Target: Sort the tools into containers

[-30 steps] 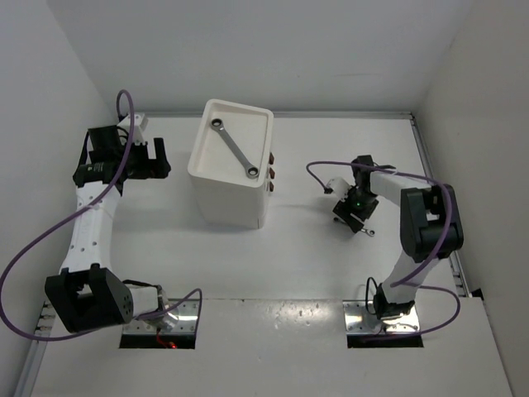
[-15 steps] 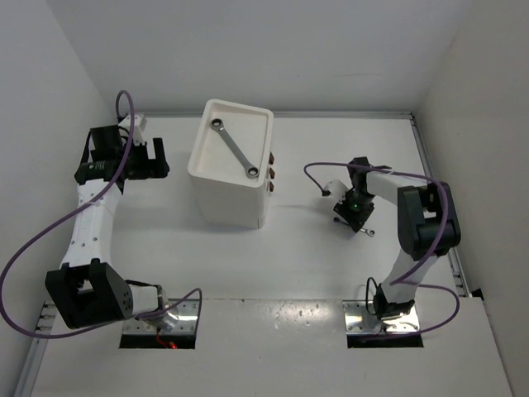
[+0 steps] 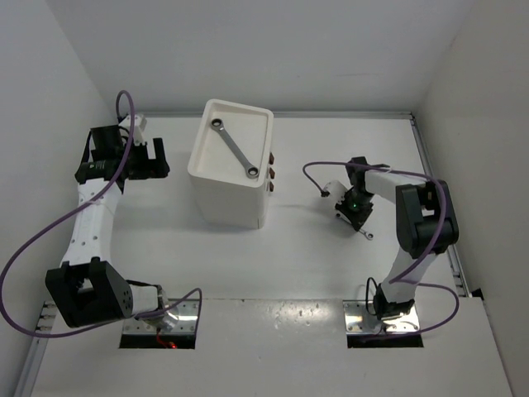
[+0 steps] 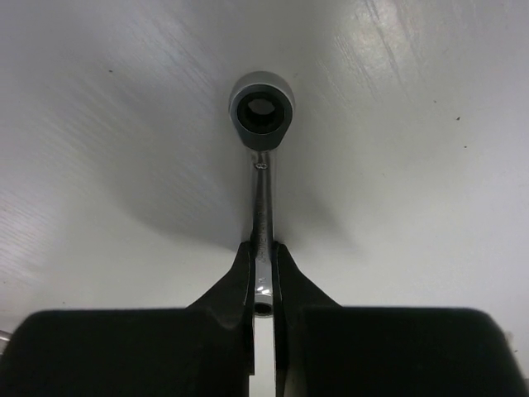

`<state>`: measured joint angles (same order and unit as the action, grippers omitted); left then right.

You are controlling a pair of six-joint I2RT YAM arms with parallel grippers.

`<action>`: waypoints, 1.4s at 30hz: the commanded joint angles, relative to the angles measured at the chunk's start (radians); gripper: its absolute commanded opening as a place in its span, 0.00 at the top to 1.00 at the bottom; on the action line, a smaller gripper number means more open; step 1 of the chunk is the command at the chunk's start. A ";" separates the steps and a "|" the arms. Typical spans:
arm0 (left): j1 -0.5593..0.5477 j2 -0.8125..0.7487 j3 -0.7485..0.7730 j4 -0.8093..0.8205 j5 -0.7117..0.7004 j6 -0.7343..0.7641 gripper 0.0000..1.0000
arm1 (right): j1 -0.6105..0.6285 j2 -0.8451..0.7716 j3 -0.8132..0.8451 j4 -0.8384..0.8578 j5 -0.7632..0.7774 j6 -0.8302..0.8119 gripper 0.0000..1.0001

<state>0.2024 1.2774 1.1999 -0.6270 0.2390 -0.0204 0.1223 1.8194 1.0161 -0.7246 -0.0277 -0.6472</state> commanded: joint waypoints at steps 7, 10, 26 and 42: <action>0.011 -0.003 0.024 0.033 -0.012 -0.022 0.00 | -0.003 -0.150 0.160 -0.189 -0.162 0.076 1.00; 0.011 0.006 0.024 0.033 -0.001 -0.023 0.00 | -0.003 -0.210 0.278 -0.307 -0.279 0.124 1.00; 0.011 0.025 0.043 0.043 -0.017 -0.033 0.00 | 0.265 0.043 1.200 -0.371 -0.450 0.429 1.00; 0.020 0.025 0.003 0.043 -0.049 -0.024 0.00 | 0.436 0.348 1.490 -0.145 -0.373 0.590 1.00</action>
<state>0.2035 1.3056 1.2015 -0.6113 0.2062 -0.0448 0.5449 2.1407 2.4500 -0.9638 -0.4229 -0.1215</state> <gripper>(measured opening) 0.997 0.036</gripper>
